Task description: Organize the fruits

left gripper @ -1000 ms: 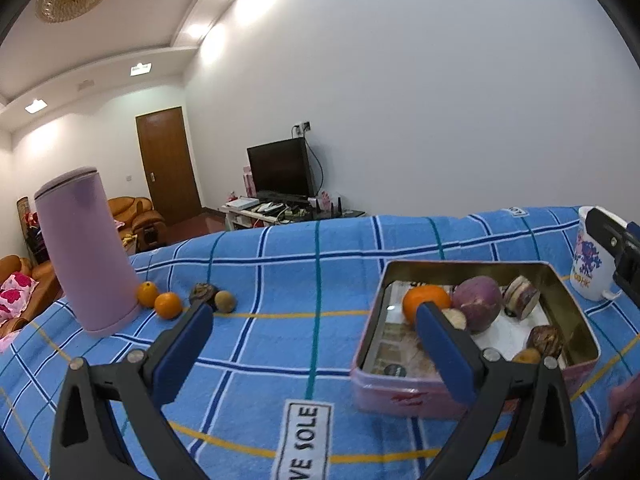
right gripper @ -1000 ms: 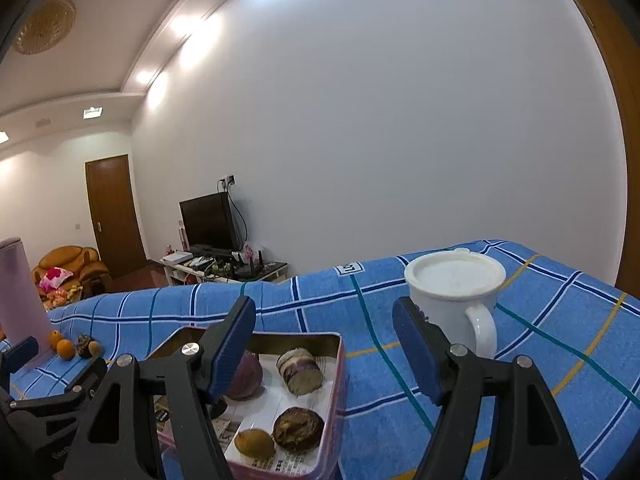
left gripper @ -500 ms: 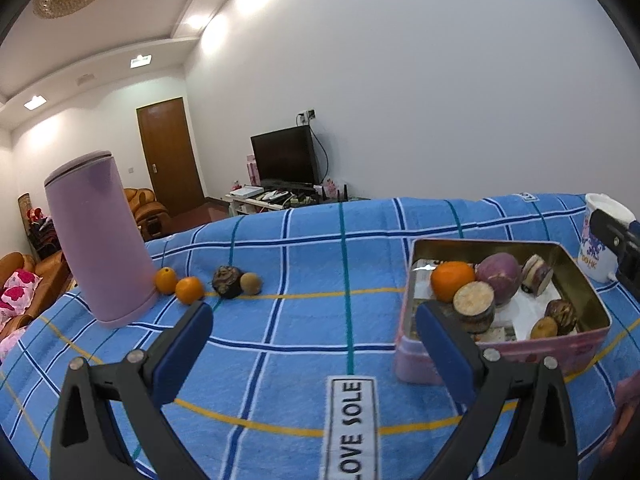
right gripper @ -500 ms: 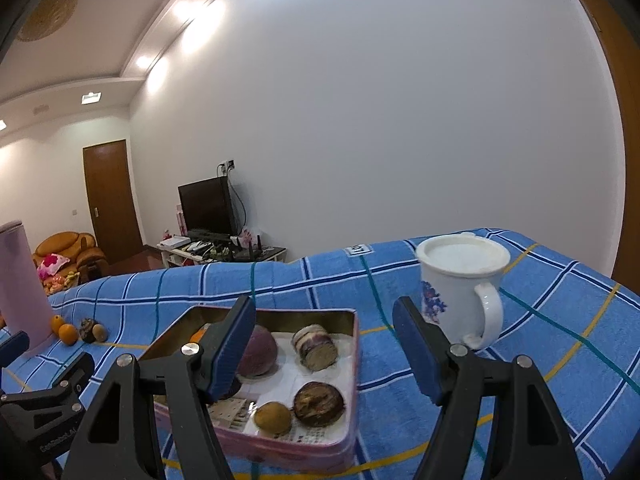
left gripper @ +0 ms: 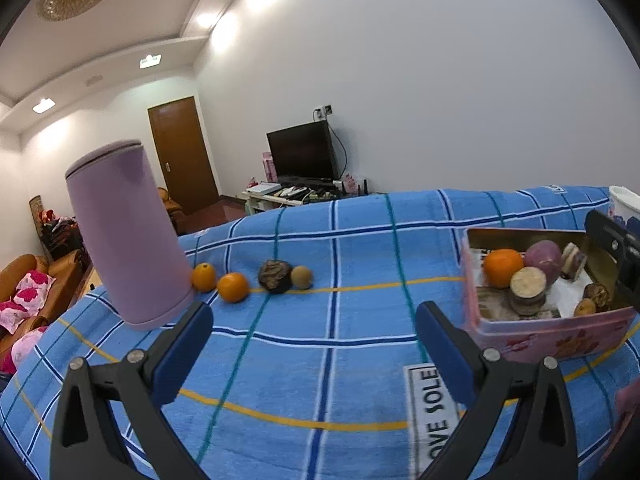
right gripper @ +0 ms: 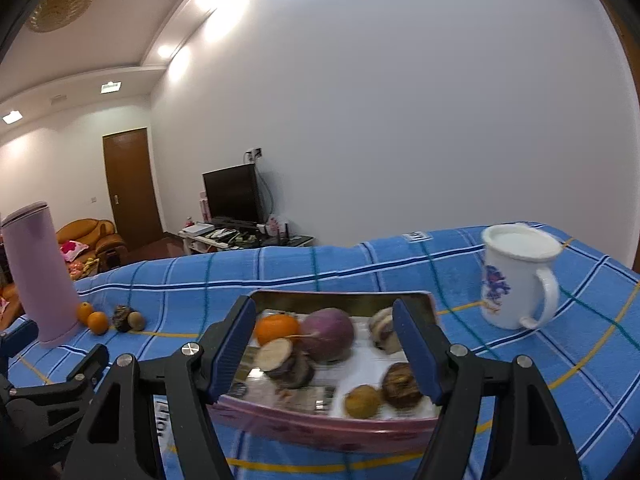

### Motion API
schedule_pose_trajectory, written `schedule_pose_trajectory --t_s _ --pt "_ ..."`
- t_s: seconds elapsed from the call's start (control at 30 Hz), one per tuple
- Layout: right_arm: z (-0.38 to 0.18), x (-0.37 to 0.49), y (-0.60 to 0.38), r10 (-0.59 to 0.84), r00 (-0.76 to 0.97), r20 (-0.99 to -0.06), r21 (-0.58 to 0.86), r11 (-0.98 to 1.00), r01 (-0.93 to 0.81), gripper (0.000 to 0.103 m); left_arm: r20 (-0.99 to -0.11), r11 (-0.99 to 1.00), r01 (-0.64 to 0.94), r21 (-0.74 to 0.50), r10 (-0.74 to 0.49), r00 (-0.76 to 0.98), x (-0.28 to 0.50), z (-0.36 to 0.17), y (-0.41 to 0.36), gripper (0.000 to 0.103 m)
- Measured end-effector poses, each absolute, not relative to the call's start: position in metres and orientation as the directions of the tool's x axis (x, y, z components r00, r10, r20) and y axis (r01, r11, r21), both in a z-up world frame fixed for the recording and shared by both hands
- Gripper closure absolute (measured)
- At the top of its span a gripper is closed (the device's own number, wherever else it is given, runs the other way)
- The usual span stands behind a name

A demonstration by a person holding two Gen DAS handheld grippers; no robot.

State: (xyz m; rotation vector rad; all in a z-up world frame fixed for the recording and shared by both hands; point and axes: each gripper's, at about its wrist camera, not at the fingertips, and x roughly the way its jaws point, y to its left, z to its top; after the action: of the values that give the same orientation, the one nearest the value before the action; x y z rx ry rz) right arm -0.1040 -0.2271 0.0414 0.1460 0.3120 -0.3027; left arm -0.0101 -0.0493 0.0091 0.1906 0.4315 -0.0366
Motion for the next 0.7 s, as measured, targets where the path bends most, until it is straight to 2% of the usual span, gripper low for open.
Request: schedule_pose_trajectory --t_s 0.53,0.7 --pt "0.038 -0.069 -0.165 -0.175 0.920 -0.350 0.110 0.968 0.226 0.031 -0.433 0.983 0.008 0.185 0.074 0.899 0.015 0.007 0.000 0.000" --pt "0.036 -0.050 -0.142 -0.132 0.921 -0.366 0.114 0.976 0.185 0.031 -0.461 0.983 -0.026 0.182 0.109 0.881 0.032 0.003 0.021 0.000"
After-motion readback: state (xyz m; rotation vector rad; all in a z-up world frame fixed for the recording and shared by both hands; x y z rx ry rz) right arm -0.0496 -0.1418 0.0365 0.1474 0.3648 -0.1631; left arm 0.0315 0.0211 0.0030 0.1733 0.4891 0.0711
